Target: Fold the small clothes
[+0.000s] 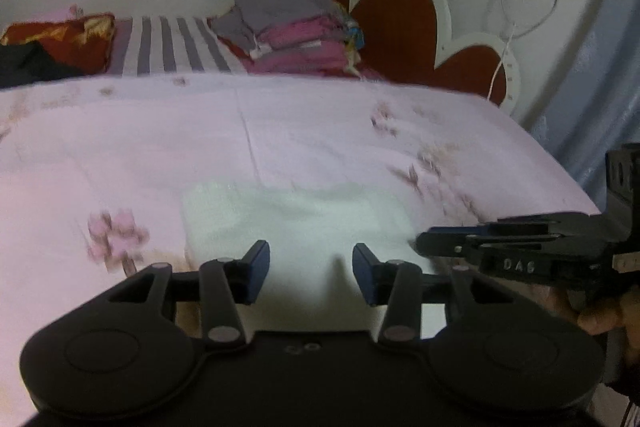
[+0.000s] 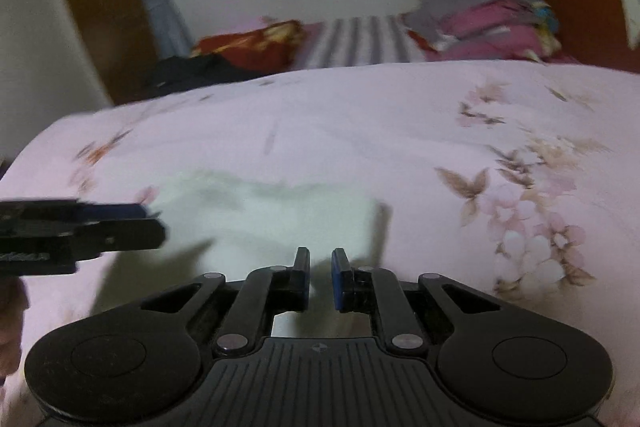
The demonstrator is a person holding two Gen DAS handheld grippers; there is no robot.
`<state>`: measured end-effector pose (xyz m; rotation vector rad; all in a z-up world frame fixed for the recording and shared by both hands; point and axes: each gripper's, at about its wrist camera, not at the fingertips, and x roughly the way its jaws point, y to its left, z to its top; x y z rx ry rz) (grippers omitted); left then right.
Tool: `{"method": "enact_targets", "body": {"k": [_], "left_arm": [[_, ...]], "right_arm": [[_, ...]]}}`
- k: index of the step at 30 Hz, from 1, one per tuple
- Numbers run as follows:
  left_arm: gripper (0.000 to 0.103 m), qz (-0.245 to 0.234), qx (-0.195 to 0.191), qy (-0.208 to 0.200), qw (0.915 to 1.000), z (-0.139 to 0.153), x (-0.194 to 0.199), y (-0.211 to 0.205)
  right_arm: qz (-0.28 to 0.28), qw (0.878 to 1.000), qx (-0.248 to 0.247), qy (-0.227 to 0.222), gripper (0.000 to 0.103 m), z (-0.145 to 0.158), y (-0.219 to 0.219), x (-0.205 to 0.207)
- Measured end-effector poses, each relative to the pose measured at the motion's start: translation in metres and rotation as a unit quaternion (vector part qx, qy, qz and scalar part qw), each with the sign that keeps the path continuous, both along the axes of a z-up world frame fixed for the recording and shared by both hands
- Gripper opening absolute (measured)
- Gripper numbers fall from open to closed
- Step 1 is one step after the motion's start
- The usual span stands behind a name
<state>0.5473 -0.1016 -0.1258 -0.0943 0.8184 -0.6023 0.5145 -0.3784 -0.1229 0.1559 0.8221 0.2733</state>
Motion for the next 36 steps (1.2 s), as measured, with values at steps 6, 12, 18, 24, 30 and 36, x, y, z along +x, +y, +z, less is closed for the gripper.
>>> {"method": "enact_targets", "body": {"k": [6,12,18,24,30,36], "left_arm": [[0.045,-0.017,-0.023,0.043,0.9987,-0.016,-0.003,-0.008],[0.044,0.000,-0.060,0.049,0.9970,-0.011,-0.054,0.007],[0.044,0.013,-0.068,0.091,0.9935,-0.027,-0.113,0.008],[0.044,0.011,-0.063,0.099,0.9931,-0.032,-0.153,0.015],[0.046,0.038,-0.077,0.090,0.9922,-0.020,-0.169,0.033],[0.047,0.107,-0.040,0.047,0.9923,-0.009,-0.164,0.052]], "right_arm": [[-0.038,0.999,-0.013,0.037,0.011,-0.016,-0.001,0.004],[0.019,0.999,0.029,0.007,0.011,0.008,0.004,-0.043],[0.070,0.996,0.025,0.048,0.011,-0.005,0.029,-0.100],[0.067,0.995,0.013,0.079,0.011,-0.015,0.021,-0.141],[0.058,0.995,0.012,0.078,0.011,-0.012,0.007,-0.150],[0.060,0.996,0.053,0.044,0.011,0.012,0.001,-0.146]]}}
